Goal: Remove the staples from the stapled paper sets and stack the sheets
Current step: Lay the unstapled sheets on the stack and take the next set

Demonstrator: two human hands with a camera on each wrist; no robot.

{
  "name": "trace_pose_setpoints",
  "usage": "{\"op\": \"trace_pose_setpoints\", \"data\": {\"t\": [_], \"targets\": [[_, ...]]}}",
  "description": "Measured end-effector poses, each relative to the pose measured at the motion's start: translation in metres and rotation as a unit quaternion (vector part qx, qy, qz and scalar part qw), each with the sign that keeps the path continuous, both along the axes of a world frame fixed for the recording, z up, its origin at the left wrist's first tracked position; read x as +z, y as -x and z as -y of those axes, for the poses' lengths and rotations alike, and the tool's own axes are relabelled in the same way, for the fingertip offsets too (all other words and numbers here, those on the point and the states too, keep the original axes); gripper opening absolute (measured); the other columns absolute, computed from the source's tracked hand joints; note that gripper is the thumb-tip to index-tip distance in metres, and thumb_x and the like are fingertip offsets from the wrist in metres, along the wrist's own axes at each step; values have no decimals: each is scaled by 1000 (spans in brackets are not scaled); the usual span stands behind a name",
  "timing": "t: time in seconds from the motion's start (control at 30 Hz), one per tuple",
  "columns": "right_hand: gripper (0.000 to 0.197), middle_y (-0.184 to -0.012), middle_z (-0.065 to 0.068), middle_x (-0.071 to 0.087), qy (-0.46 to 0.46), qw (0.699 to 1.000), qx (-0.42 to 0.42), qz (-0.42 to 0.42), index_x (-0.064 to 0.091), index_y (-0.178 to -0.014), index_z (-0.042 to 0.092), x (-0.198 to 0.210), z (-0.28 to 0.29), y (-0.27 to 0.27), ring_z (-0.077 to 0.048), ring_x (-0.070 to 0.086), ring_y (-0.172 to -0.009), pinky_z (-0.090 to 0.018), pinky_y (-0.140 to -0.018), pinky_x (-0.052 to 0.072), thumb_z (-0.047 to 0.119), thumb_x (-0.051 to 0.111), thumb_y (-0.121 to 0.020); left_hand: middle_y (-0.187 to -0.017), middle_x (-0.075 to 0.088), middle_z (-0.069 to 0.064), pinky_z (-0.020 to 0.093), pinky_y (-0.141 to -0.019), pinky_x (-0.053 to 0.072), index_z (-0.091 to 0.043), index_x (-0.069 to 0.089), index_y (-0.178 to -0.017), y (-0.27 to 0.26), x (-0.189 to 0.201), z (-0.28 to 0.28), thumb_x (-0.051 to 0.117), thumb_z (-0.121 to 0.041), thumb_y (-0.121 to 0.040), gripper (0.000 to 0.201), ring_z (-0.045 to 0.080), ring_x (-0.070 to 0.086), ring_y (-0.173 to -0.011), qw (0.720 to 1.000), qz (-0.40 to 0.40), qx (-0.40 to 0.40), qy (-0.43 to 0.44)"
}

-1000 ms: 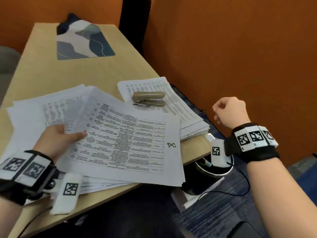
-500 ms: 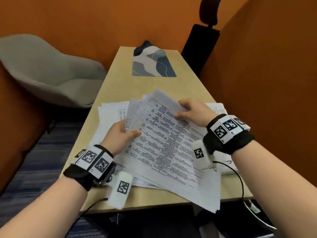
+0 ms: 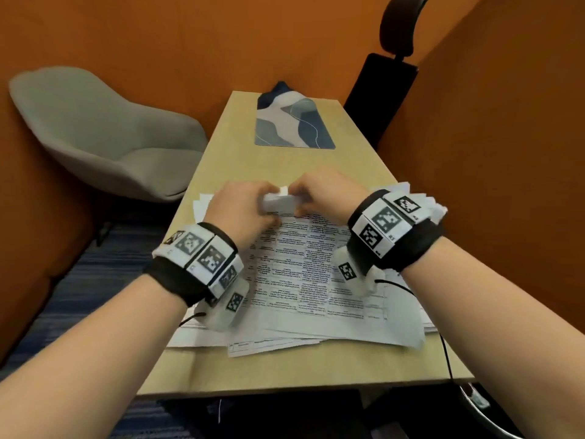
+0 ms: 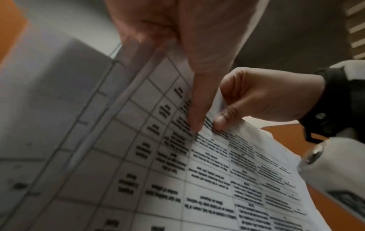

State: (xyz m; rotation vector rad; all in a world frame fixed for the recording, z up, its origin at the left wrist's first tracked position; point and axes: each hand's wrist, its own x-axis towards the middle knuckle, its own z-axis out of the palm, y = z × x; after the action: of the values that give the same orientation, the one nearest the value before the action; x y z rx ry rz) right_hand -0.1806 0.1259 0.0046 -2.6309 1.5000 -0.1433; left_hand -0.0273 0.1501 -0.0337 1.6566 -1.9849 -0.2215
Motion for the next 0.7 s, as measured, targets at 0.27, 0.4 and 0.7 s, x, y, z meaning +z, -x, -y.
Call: {"op": "trace_pose_setpoints", "data": {"t": [0.27,0.4,0.7], "targets": [[57,-131,-3,48,204,950,-218,94,45,-129,24,-21,0,35,-25,39,-127,-43,-105,21,38,70,-79,-58,53,-1,27,-51,32,-21,57,-57,-28,-5,10,66,-20,-84,28,17,50,-61,991,-107,43,-62],[111,-156,-15,-7,107,856,-416,287,-1,-150,19,-46,3,65,-34,-4,-144,-58,-111,-2,50,72,-72,-75,61,10,28,-63,38,0,68,-87,-49,-17,15,69,-19,-83,20,21,54,-72,941,-315,120,-26],[33,-86,-7,72,-216,650,-200,701,57,-115,-2,-56,3,42,-18,71,-71,-30,-58,57,-4,62,-83,-85,67,5,30,-75,55,-2,64,-103,-28,-41,14,68,-13,-82,24,18,65,-79,810,-572,106,-76]]}}
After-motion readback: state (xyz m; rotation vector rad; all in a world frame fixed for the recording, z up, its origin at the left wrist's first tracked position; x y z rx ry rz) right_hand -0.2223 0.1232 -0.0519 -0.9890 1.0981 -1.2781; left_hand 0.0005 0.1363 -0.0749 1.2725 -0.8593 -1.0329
